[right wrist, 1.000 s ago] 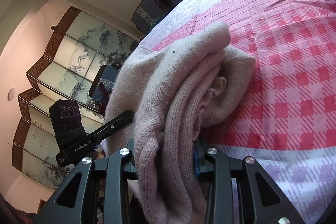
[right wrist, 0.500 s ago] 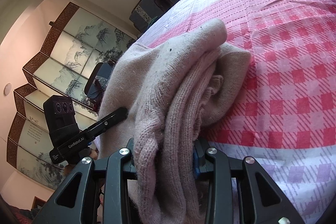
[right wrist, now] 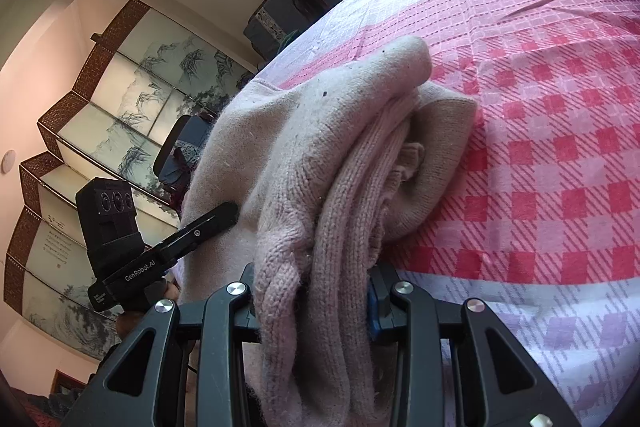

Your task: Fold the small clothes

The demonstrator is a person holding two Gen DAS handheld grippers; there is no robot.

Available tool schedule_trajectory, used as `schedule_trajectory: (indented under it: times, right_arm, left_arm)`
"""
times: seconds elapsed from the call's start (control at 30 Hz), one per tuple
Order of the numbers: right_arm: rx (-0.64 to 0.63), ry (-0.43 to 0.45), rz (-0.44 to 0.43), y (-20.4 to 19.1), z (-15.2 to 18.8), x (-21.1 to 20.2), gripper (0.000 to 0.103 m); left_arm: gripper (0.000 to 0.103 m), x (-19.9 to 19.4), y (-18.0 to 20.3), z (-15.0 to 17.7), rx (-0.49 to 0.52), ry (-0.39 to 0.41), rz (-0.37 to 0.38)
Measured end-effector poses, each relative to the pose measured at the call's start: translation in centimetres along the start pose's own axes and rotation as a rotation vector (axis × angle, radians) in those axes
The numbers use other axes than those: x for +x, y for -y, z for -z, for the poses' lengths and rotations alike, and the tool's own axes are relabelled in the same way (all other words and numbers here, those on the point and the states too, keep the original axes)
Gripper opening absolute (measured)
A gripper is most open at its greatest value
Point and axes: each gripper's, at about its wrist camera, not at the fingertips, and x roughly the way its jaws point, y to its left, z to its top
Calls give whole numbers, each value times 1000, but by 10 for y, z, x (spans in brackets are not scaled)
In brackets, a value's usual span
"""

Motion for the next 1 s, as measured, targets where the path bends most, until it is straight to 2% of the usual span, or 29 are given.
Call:
schedule_trajectory:
  times: [0.47, 0.67, 0.83, 1.0]
  right_arm:
    - [-56, 10, 57, -3, -2, 3, 32]
    - [-109, 19, 109, -14, 1, 6, 32]
    - [-154, 34, 156, -19, 3, 7, 33]
    - [-187, 59, 195, -21, 6, 6, 35]
  left_arm:
    - [57, -1, 5, 19, 10, 36, -27]
    - [58, -5, 11, 27, 15, 54, -36]
    - [62, -7, 11, 36, 22, 86, -61]
    - [70, -12, 16, 48, 43, 125, -116]
